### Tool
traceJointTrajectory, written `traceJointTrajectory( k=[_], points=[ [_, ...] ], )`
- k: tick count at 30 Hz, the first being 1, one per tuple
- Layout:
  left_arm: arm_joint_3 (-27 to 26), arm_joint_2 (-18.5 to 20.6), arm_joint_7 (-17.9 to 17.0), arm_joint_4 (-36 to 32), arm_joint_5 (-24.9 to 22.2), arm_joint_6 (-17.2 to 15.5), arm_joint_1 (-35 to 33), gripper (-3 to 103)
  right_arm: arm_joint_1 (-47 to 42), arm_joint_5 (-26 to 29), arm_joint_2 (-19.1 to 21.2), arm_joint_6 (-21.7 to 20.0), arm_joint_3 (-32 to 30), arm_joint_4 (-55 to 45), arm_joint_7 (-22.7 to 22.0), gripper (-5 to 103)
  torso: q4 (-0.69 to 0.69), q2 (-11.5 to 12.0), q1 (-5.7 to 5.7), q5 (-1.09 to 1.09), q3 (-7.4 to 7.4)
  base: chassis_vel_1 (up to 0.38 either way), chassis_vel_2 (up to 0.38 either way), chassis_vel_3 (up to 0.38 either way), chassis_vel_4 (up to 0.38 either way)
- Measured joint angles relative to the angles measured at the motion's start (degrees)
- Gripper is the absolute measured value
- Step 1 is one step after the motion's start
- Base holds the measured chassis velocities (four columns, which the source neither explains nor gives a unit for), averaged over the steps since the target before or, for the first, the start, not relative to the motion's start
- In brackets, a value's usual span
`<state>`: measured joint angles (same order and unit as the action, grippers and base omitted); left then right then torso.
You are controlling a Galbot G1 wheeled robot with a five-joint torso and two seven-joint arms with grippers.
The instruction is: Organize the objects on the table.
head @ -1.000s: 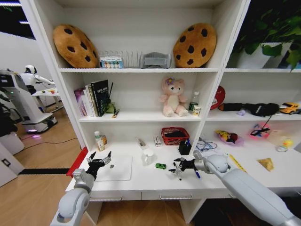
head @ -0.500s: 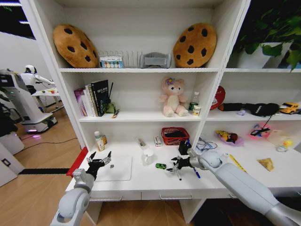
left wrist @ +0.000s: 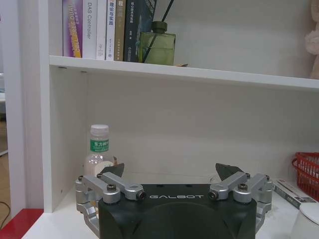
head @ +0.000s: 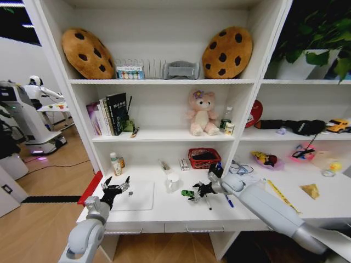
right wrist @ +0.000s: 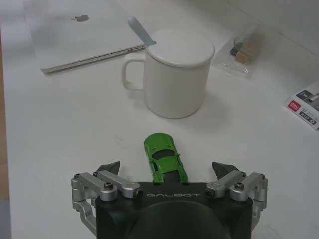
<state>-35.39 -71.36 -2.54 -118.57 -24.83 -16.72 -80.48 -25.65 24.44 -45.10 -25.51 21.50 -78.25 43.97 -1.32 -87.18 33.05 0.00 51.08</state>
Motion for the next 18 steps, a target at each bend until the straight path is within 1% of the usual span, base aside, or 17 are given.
traceJointTrajectory(
  k=[3, 4, 5, 7, 18],
  points=[
    [0.0, 0.0, 0.0, 0.0, 0.0, 0.0, 0.0, 100, 0.6, -0.2, -0.6, 0.1, 0.5, 0.7, -0.2, 102, 0.00, 0.0, 0.00, 0.00, 0.00, 0.000, 0.000, 0.000, 0.000],
    [0.0, 0.0, 0.0, 0.0, 0.0, 0.0, 0.0, 100, 0.8, -0.3, -0.9, 0.2, 0.8, 1.0, -0.2, 98, 0.00, 0.0, 0.00, 0.00, 0.00, 0.000, 0.000, 0.000, 0.000],
    [0.0, 0.0, 0.0, 0.0, 0.0, 0.0, 0.0, 100, 0.8, -0.3, -0.9, 0.2, 0.8, 1.0, -0.2, 98, 0.00, 0.0, 0.00, 0.00, 0.00, 0.000, 0.000, 0.000, 0.000],
    [0.0, 0.0, 0.0, 0.0, 0.0, 0.0, 0.0, 100, 1.3, -0.3, -1.6, 0.3, 1.3, 1.9, -0.3, 92, 0.00, 0.0, 0.00, -0.01, 0.00, 0.000, 0.000, 0.000, 0.000],
    [0.0, 0.0, 0.0, 0.0, 0.0, 0.0, 0.0, 100, 1.9, -0.3, -3.0, -0.2, 2.7, 3.1, -1.5, 91, 0.00, 0.0, 0.00, 0.00, 0.00, 0.000, 0.000, 0.000, 0.000]
  ],
)
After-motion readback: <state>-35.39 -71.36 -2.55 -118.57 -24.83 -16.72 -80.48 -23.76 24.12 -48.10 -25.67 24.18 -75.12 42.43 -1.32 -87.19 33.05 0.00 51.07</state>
